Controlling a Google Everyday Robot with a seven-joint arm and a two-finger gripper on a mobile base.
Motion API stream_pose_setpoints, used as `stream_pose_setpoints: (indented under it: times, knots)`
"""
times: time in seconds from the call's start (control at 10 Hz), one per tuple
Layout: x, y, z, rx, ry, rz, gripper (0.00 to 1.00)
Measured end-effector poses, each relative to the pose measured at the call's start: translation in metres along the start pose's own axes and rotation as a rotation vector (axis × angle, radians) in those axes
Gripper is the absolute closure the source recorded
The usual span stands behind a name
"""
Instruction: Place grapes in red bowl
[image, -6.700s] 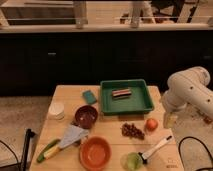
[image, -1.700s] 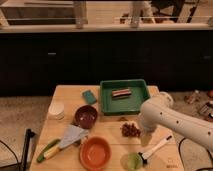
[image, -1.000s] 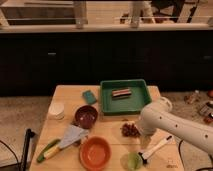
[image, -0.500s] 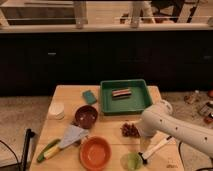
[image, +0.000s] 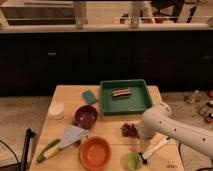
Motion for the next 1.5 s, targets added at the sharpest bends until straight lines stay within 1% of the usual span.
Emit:
stream_pose_setpoints:
  times: [0.4, 0.7, 1.1, 1.2, 1.4, 1.5]
  knots:
    - [0.003, -0.015, -0.005, 0.023, -0.018, 0.067, 0.20]
    - [-0.001, -0.025, 0.001, 0.028, -0.031, 0.134, 0.20]
    - [-0.003, -0.032, 0.011, 0.034, -0.028, 0.194, 0.20]
    - [-0.005, -0.034, 0.013, 0.032, -0.027, 0.202, 0.23]
    - [-0.004, -0.038, 0.020, 0.034, -0.015, 0.212, 0.44]
    - [-0.003, -0.038, 0.023, 0.031, -0.012, 0.217, 0.52]
